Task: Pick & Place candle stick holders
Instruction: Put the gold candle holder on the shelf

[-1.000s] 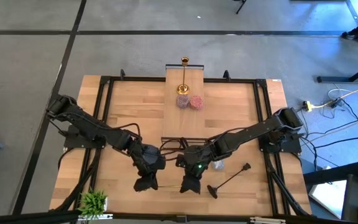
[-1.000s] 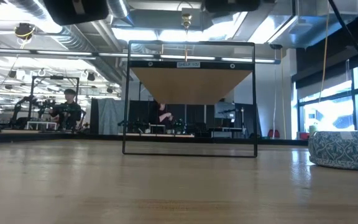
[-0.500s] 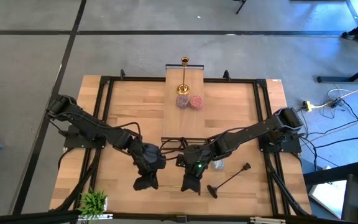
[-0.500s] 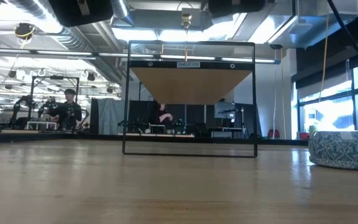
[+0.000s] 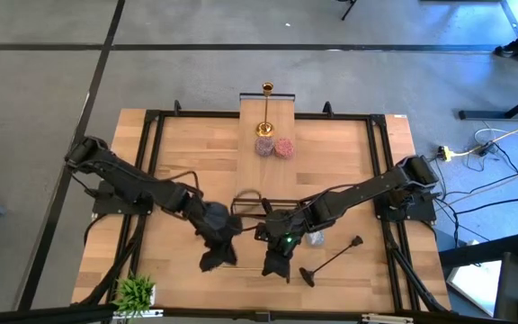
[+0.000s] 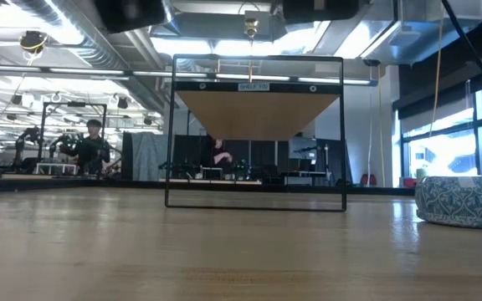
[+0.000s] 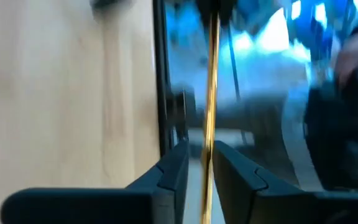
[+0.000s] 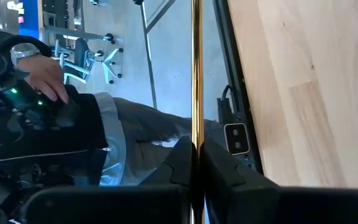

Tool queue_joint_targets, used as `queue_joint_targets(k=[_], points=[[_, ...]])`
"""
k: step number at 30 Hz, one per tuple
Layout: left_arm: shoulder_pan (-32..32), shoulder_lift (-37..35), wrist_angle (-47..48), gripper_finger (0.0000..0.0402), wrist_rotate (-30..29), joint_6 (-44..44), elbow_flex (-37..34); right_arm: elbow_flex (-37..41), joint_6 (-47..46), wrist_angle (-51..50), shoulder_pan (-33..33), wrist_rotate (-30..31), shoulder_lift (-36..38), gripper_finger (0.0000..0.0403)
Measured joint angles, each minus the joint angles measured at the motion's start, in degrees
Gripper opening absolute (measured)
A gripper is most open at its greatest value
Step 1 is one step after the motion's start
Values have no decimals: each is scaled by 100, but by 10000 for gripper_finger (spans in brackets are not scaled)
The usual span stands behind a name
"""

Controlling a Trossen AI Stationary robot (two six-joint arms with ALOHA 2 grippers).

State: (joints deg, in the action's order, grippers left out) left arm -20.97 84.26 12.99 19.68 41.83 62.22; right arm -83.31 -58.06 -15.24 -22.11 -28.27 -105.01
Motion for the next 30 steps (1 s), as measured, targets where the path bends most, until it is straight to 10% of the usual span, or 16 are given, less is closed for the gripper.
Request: queue_joint_targets(k=[7,19,30], points=[[400,-661,-531,95,-1286,-108,0,0,-118,34,-81,228,2,15],[498,-2776,-1644,102,-4616,-1625,0,-261,21,174,-206,2316,4,15],[224,-3588,-1257,97,-4955,-2007,0,-1416,1130,-379,-146,4641,20,15]])
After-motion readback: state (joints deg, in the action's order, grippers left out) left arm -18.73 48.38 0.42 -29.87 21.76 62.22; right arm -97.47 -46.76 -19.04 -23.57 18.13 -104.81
